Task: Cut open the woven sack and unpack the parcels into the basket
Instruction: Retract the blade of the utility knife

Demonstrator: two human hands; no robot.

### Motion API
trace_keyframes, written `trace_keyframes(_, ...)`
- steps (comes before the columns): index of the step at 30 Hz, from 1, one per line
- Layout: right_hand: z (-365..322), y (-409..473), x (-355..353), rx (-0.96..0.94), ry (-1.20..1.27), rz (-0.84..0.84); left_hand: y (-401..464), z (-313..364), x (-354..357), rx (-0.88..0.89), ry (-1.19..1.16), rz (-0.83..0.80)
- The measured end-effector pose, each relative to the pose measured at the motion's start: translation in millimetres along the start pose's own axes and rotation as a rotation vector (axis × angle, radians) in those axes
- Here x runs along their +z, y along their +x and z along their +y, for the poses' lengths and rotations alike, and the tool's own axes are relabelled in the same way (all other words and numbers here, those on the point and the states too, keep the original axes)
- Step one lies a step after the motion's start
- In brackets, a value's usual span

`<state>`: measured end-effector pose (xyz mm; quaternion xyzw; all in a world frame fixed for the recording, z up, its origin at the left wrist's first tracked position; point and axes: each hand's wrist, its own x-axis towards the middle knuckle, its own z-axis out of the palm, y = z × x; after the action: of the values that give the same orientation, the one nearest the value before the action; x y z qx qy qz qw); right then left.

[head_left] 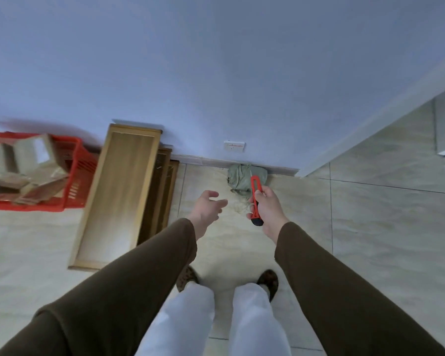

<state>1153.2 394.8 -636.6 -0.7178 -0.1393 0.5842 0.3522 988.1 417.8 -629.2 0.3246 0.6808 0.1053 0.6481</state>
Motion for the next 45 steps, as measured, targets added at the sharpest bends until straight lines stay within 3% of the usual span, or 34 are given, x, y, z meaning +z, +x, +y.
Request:
trace_keyframes(8,-51,-147,61,-0.071,-0.018,-0.085,-158,20,-80,0.093,-0.039,-0.084)
trace_keyframes(19,-21,-295,151,-0.109,0.106,-0.296,-307,-44,-171,0.100,-0.257,-0.211)
trace_keyframes(23,-1,-330,193,-0.132,0.218,-0.272,-323,-71,-218,0.114,-0.296,-0.240)
trace_keyframes(32,48,-392,290,-0.155,0.251,-0.180,-335,-146,-340,0.183,-0.260,-0.109)
trace_keyframes(45,73,-392,327,-0.078,0.202,-0.043,-326,-155,-418,0.161,-0.124,-0.080)
